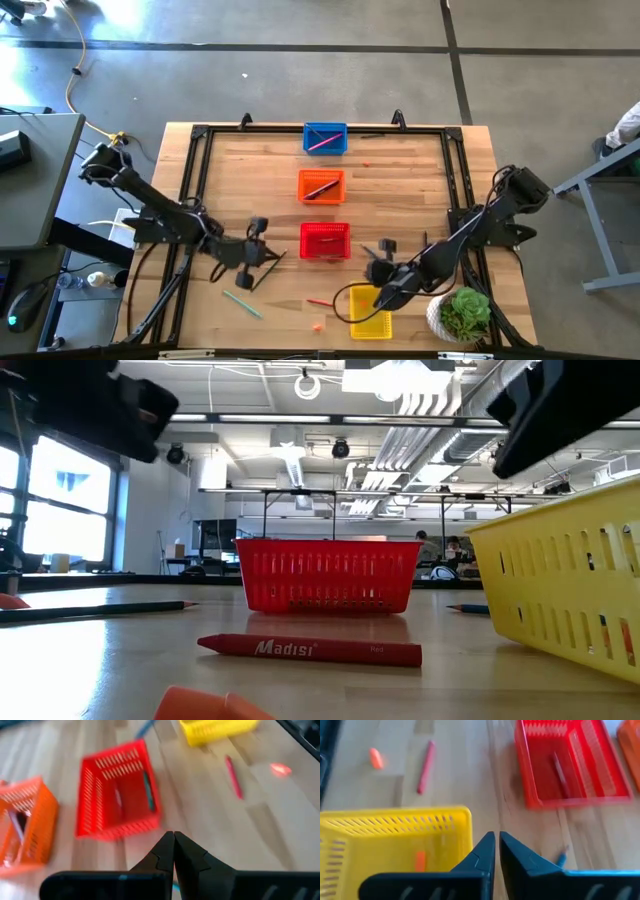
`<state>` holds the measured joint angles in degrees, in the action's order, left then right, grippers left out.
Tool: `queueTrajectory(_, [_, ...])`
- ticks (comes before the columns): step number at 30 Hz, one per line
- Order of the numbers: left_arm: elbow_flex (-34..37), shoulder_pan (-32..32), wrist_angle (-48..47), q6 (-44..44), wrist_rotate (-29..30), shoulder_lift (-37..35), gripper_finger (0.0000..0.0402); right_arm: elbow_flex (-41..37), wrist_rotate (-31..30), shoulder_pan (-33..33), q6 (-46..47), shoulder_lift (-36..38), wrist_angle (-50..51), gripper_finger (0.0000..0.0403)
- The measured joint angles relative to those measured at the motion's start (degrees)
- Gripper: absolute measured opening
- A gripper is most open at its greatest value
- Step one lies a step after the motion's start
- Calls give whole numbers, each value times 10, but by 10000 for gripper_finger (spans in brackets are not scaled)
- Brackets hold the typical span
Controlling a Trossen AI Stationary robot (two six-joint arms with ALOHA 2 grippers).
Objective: Sort crayons/erasers/pens/pencils in bins
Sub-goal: Put the orange eraser into the yellow bin
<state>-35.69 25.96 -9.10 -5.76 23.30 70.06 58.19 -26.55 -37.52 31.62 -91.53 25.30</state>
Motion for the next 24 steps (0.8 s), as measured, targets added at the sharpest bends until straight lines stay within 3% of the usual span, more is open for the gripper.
queueTrajectory(6, [-66,67,-189,-156,35,0,3,0,-13,0,-81,0,-72,2])
queueTrajectory(12, [-69,95,-292,-282,33,2,36,0,6,0,-111,0,-106,1])
queueTrajectory(17, [-66,95,-324,-306,23,11,78,0,5,-2,-110,0,-106,1])
queueTrajectory(24, [-31,89,-301,-320,-43,33,129,0,-4,-6,-108,0,-108,0])
